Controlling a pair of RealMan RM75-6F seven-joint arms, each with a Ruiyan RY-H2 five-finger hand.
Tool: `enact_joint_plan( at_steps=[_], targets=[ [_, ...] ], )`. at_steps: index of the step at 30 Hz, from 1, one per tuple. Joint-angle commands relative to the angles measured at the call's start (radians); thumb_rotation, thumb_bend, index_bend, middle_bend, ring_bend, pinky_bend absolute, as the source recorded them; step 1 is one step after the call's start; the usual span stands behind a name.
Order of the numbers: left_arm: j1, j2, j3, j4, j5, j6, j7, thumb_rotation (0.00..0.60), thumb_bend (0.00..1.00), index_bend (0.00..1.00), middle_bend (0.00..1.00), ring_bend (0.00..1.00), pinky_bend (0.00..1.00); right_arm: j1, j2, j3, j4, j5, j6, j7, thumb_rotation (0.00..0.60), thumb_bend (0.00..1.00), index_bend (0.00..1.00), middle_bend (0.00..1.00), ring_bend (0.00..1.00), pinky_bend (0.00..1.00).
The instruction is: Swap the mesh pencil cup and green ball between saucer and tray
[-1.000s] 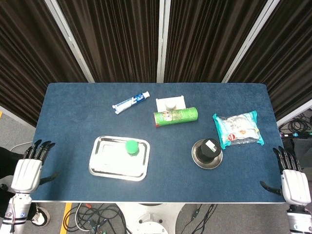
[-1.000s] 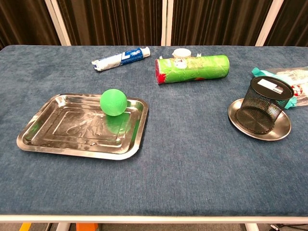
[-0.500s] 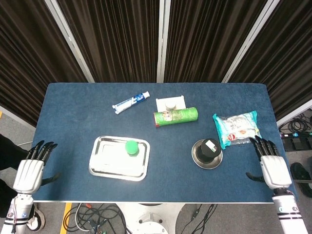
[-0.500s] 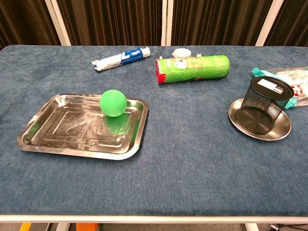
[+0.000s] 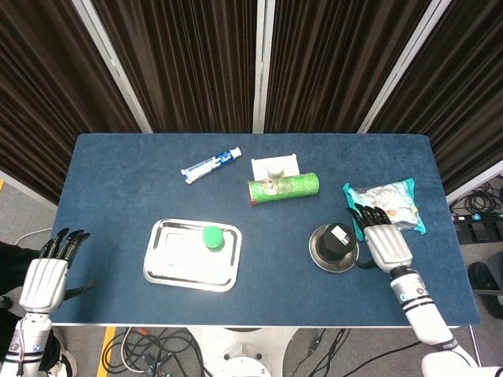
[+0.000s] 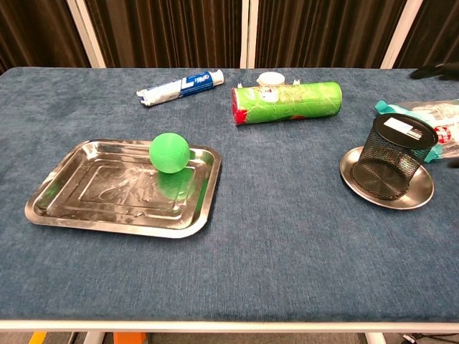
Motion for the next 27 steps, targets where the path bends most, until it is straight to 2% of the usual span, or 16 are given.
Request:
enact_joint_plan(
  at_steps=[1, 5, 10, 15, 22, 27],
  targets=[
    [0.001, -0.002, 0.001, 0.005, 0.000, 0.000, -0.004, 0.600, 0.06, 0.16, 0.15, 0.07, 0.19, 0.039, -0.038, 0.006, 0.023, 0.035, -0.030, -0.022, 0.600, 0.00, 0.00, 0.00, 0.00, 0.10],
    [0.003, -0.004, 0.004, 0.012, 0.002, 0.004, -0.010, 0.600, 0.06, 0.16, 0.15, 0.07, 0.19, 0.073, -0.071, 0.003, 0.046, 0.060, -0.048, -0.036, 0.600, 0.01, 0.00, 0.02, 0.00, 0.21],
    [0.005, -0.005, 0.004, 0.018, 0.001, 0.007, -0.019, 0.600, 0.06, 0.16, 0.15, 0.07, 0.19, 0.096, -0.090, -0.008, 0.056, 0.089, -0.052, -0.053, 0.600, 0.02, 0.01, 0.15, 0.09, 0.39],
    [0.007, -0.007, 0.006, 0.024, -0.001, 0.006, -0.026, 0.600, 0.06, 0.16, 0.15, 0.07, 0.19, 0.114, -0.101, -0.017, 0.069, 0.106, -0.047, -0.064, 0.600, 0.04, 0.13, 0.20, 0.16, 0.45],
    [0.007, -0.008, 0.007, 0.026, -0.001, 0.005, -0.030, 0.600, 0.06, 0.16, 0.15, 0.07, 0.19, 0.131, -0.109, -0.015, 0.075, 0.103, -0.025, -0.052, 0.600, 0.06, 0.36, 0.33, 0.30, 0.55],
    [0.006, -0.006, 0.005, 0.024, -0.002, 0.005, -0.031, 0.600, 0.06, 0.16, 0.15, 0.07, 0.19, 0.119, -0.087, -0.022, 0.056, 0.069, 0.013, -0.025, 0.600, 0.07, 0.42, 0.38, 0.35, 0.60]
  ],
)
